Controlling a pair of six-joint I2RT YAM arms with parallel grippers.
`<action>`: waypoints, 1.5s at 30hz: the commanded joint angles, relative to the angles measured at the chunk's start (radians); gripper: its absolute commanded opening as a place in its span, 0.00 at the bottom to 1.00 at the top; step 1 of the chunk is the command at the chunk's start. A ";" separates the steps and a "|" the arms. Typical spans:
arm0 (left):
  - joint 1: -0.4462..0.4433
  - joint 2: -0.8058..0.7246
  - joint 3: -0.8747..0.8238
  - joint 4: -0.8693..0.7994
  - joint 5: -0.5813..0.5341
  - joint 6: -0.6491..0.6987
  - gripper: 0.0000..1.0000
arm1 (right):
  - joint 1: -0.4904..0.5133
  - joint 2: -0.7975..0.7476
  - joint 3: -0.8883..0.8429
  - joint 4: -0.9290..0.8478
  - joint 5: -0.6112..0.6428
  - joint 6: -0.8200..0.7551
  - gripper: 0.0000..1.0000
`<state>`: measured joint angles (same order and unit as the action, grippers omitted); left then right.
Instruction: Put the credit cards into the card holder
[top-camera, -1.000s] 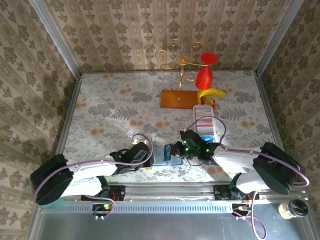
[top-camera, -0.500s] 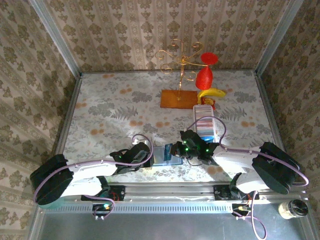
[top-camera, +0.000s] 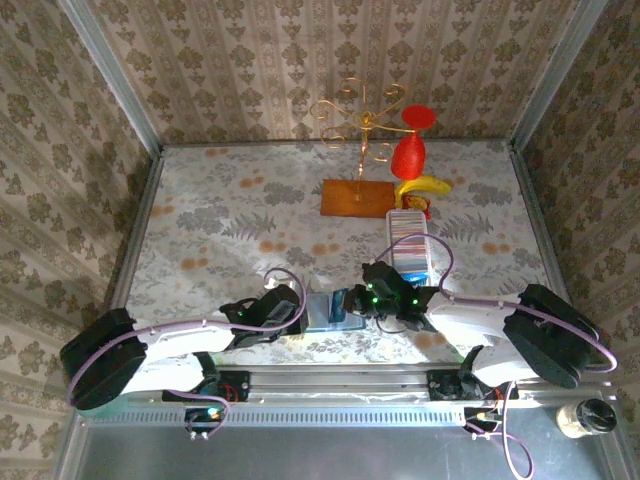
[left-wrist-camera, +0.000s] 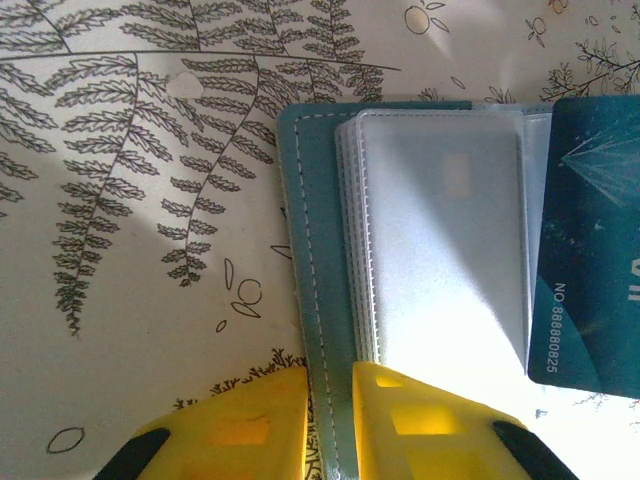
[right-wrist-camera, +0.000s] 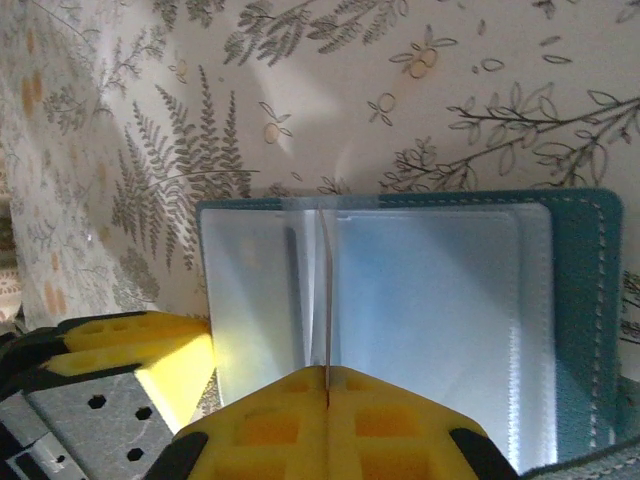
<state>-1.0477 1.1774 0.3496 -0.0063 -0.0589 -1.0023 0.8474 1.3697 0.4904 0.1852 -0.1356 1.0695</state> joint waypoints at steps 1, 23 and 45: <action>-0.011 0.005 0.017 0.000 -0.002 -0.016 0.19 | 0.005 0.005 -0.021 0.023 0.017 -0.009 0.00; -0.011 0.011 0.023 -0.002 -0.001 -0.012 0.20 | 0.014 0.038 -0.033 0.089 -0.013 0.010 0.00; -0.014 0.019 0.017 0.003 0.002 -0.018 0.19 | 0.019 0.125 0.018 0.107 -0.106 0.024 0.06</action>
<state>-1.0492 1.1831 0.3496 -0.0055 -0.0593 -1.0023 0.8539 1.4666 0.4877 0.3138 -0.2256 1.0817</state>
